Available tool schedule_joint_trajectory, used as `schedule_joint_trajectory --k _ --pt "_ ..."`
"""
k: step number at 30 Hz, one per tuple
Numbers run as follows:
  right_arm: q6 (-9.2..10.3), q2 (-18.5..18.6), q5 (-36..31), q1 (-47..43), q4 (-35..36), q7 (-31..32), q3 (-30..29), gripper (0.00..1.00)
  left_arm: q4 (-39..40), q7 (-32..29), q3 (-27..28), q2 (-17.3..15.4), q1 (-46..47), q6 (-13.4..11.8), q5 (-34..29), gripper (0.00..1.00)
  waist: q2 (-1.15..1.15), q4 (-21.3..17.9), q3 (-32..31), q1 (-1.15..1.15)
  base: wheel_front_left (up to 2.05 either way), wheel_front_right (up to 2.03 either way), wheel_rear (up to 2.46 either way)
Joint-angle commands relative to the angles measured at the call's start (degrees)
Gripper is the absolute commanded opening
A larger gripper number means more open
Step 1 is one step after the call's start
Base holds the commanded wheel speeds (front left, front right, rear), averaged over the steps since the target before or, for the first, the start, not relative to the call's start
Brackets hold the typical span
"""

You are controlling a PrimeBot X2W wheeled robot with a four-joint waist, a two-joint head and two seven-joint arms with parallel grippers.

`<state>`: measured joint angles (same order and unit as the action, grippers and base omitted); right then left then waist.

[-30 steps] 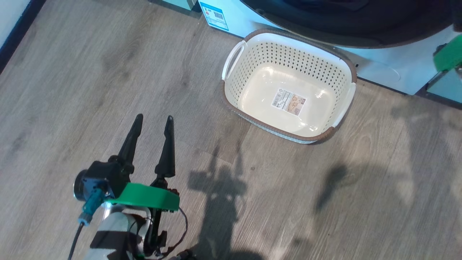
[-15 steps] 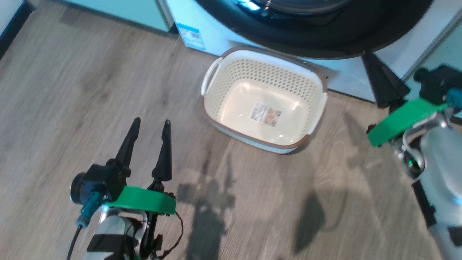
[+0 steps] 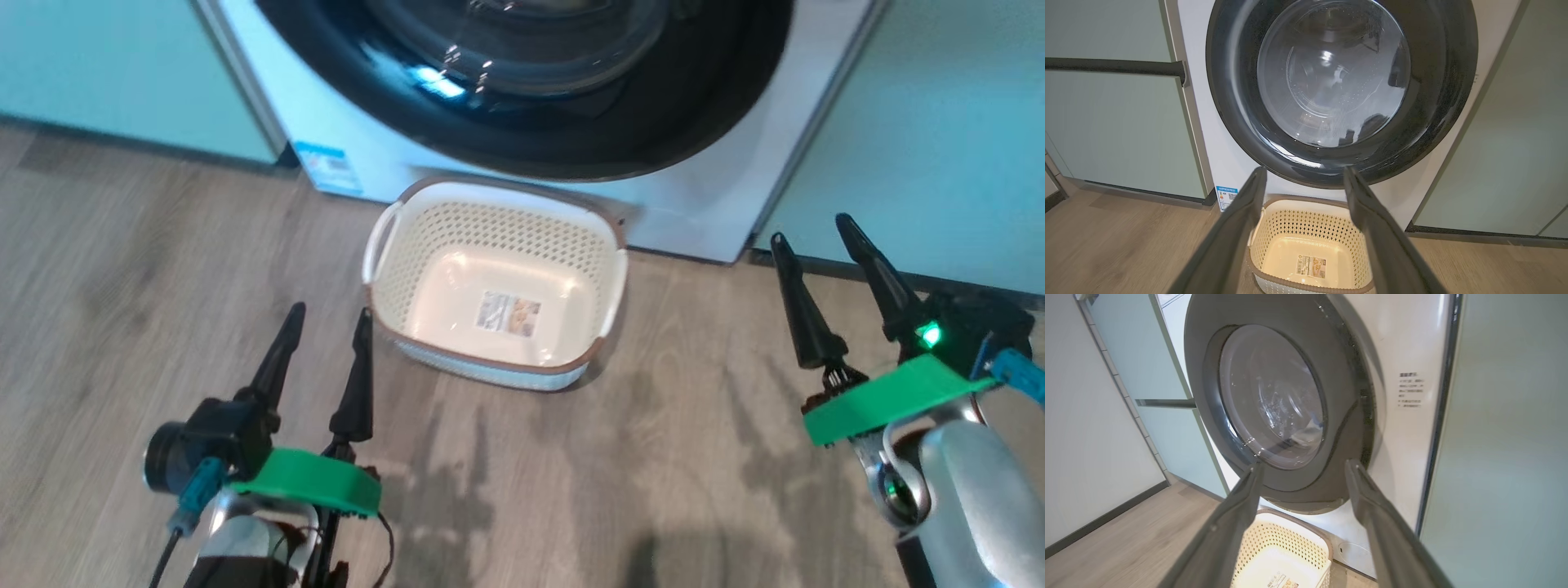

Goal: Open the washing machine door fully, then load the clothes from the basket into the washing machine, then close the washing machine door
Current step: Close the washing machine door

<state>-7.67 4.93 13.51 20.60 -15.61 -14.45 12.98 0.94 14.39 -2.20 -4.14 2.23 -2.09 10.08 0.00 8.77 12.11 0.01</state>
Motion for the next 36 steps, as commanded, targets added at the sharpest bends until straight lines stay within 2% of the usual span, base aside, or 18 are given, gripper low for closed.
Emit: schedule_joint_trajectory --k 1,15,25,36 --pt "0.19 -0.80 -0.27 0.39 2.48 -0.55 0.44 1.00 1.97 -0.15 2.00 -1.30 0.72 0.19 -0.31 1.00 0.00 -2.11 -1.68 -0.01 0.00 0.00 0.00" --pt "0.19 -1.98 -2.46 -14.02 8.70 -0.55 -7.65 1.00 3.23 -2.96 2.52 -2.77 -2.94 -0.72 0.24 1.00 0.00 -9.33 -7.44 -0.01 0.00 0.00 0.00" --pt "0.19 -2.04 -2.18 -22.49 12.54 0.02 -9.00 1.00 3.84 -4.48 2.40 -3.46 -5.77 -1.36 0.26 1.00 0.00 -11.20 -10.31 -0.01 0.00 0.00 0.00" --pt "0.19 -2.04 -1.14 -23.76 14.51 0.80 -8.75 1.00 5.02 -5.73 2.48 -4.00 -6.73 -1.80 0.81 1.00 0.00 -11.95 -10.71 -0.01 0.00 0.00 0.00"
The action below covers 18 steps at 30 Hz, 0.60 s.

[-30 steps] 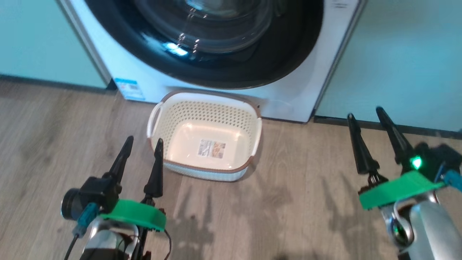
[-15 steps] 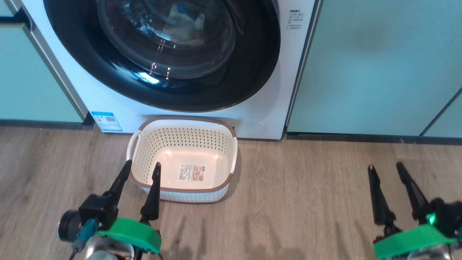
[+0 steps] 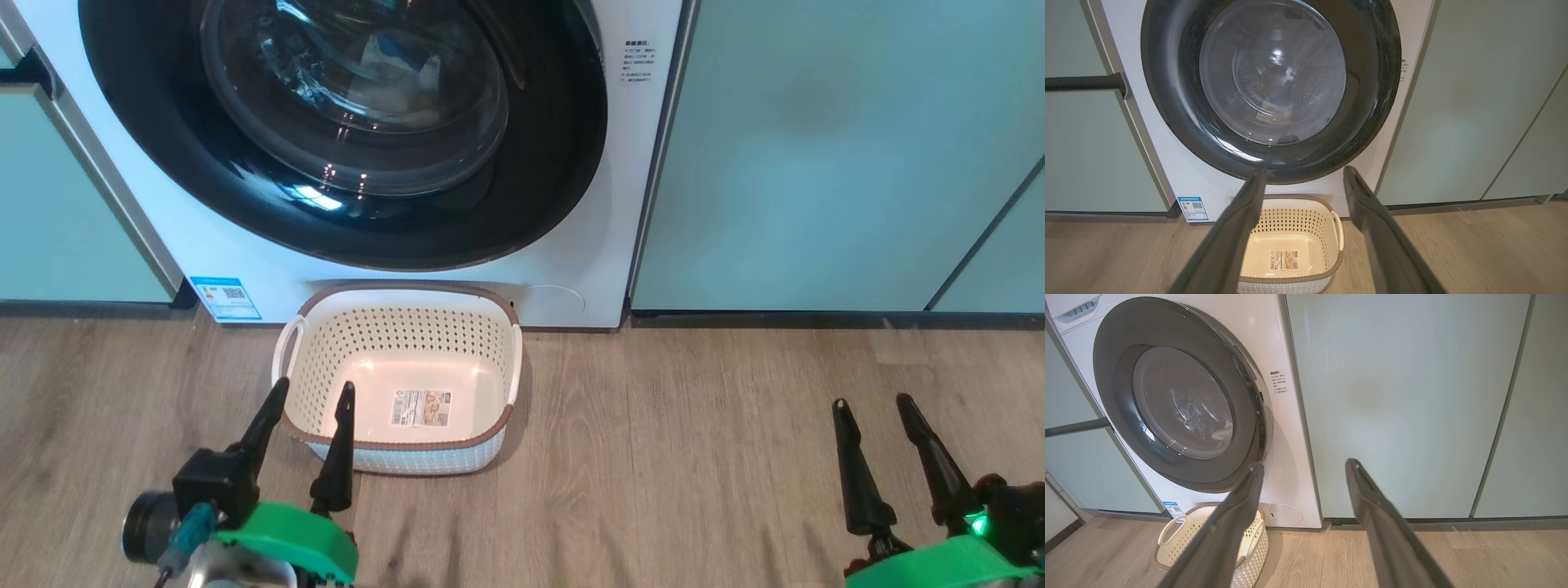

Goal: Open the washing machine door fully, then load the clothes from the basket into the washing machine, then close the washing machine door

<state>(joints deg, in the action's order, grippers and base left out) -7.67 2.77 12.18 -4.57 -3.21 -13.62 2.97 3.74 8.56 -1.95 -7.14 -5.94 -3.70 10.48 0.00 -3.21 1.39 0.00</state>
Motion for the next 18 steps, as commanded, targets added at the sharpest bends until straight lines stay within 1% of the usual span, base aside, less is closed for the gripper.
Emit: schedule_joint_trajectory --k 1,18 --pt "0.19 0.11 0.27 1.40 2.16 -0.04 1.29 1.00 2.28 0.03 2.18 -0.99 1.44 -0.23 0.48 1.00 0.00 0.06 0.02 0.00 0.00 0.00 0.00" --pt "0.19 0.11 1.54 1.49 1.61 -0.52 1.56 1.00 3.06 -0.47 2.06 -1.57 1.26 -1.15 0.90 1.00 0.00 0.23 0.70 0.00 0.00 0.00 0.00"
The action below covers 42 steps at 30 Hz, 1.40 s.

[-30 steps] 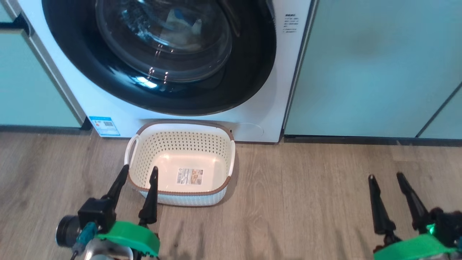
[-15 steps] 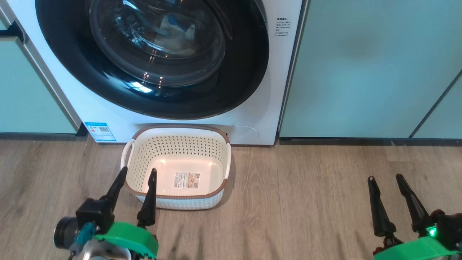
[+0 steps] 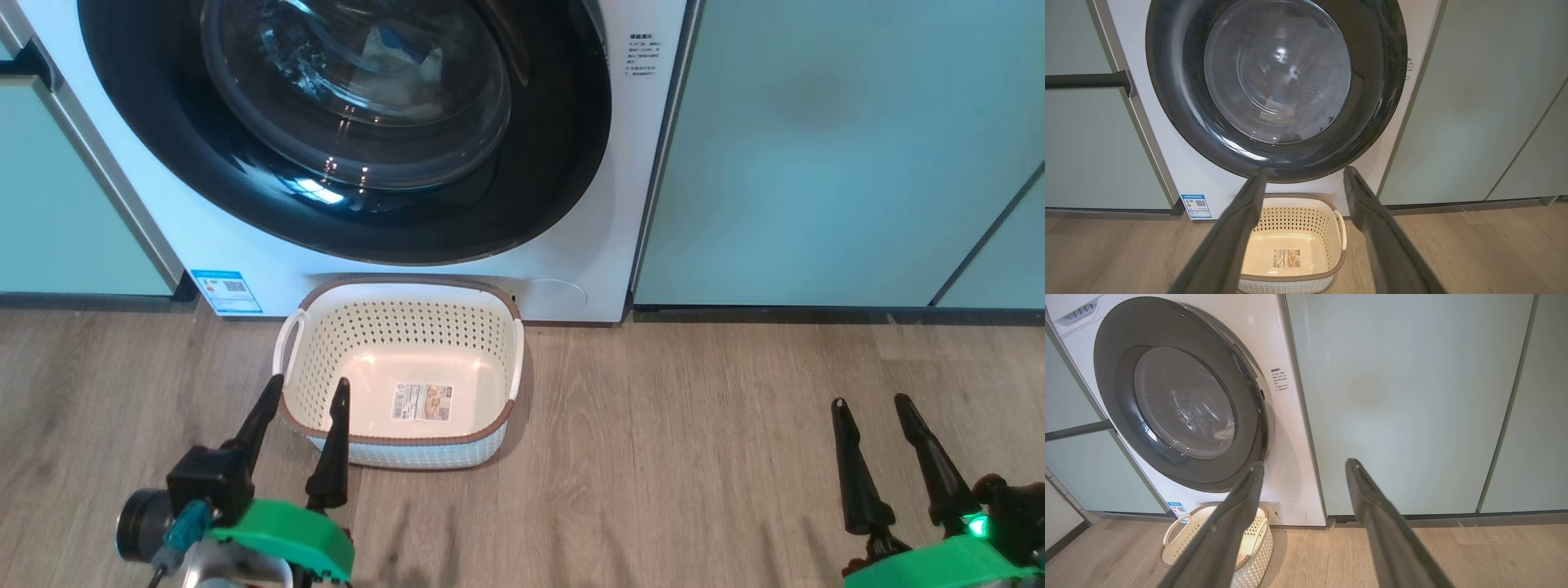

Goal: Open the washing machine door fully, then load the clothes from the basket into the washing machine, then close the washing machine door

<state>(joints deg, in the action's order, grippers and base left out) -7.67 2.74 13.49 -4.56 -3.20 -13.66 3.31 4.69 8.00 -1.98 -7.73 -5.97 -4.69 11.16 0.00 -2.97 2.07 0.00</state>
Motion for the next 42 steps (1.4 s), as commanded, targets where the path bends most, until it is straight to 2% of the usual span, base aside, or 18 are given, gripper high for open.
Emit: schedule_joint_trajectory --k 1,11,12,15,42 --pt "0.19 0.14 0.25 1.50 1.55 -0.51 1.20 1.00 2.12 0.10 2.08 -1.01 1.30 -0.21 0.24 1.00 0.00 -0.03 0.04 0.00 0.00 0.00 0.00" --pt "0.19 0.14 0.44 1.55 1.11 -0.71 1.19 1.00 1.96 0.13 1.57 -1.11 1.22 -0.49 0.49 1.00 0.00 0.15 -0.19 0.00 0.00 0.00 0.00" --pt "0.00 -0.01 0.07 -0.01 -0.77 -0.02 0.03 0.00 -0.22 0.00 -0.21 0.03 0.00 -0.03 0.02 0.00 0.00 0.14 -0.19 0.00 0.00 0.00 0.00" --pt "0.00 -0.02 0.33 -0.34 -3.28 0.02 0.54 0.00 -2.80 -0.01 -0.43 0.64 -0.42 -0.02 0.28 0.00 0.00 0.14 -0.18 0.00 0.00 0.00 0.00" --pt "0.04 1.04 17.89 1.93 -4.79 3.13 -0.26 0.00 -6.29 -2.33 0.54 0.85 2.21 2.53 17.94 0.00 0.00 0.73 -0.55 0.00 0.00 0.00 0.00"
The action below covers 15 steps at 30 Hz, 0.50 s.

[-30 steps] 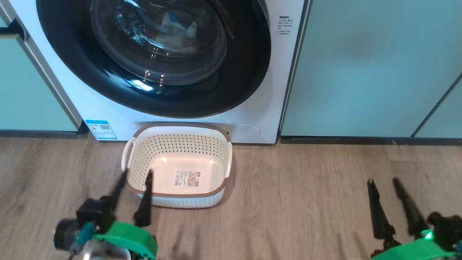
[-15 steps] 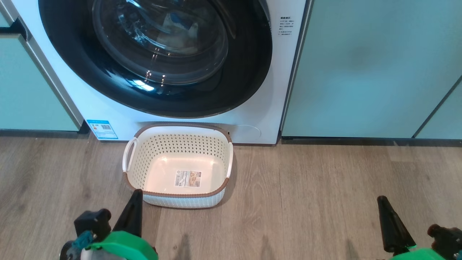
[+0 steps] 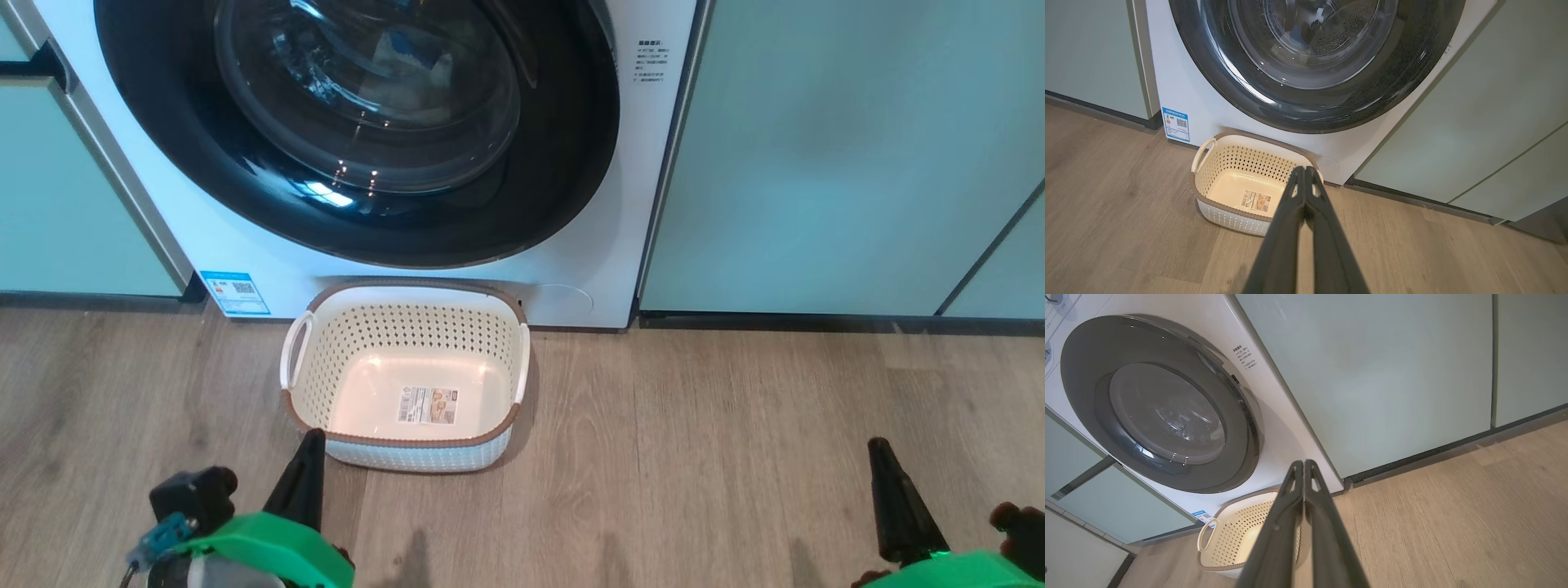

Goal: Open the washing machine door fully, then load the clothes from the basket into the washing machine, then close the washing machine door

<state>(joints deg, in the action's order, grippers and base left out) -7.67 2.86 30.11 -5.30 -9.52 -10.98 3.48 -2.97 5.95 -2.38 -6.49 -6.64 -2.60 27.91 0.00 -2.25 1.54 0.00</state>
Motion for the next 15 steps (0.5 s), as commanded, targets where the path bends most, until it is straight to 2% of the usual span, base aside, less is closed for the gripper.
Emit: schedule_joint_trajectory --k 1,15 --pt "0.04 0.95 1.93 2.76 1.47 0.58 -0.47 0.00 1.22 -0.37 0.98 -0.38 2.99 0.54 1.85 0.00 0.00 0.04 -0.02 0.00 0.00 0.00 0.00" --pt "0.06 1.30 11.73 4.05 0.60 2.62 -1.25 0.00 -0.63 -1.84 1.72 -0.11 4.48 2.02 11.83 0.00 0.00 0.38 -0.23 0.00 0.00 0.00 0.00"
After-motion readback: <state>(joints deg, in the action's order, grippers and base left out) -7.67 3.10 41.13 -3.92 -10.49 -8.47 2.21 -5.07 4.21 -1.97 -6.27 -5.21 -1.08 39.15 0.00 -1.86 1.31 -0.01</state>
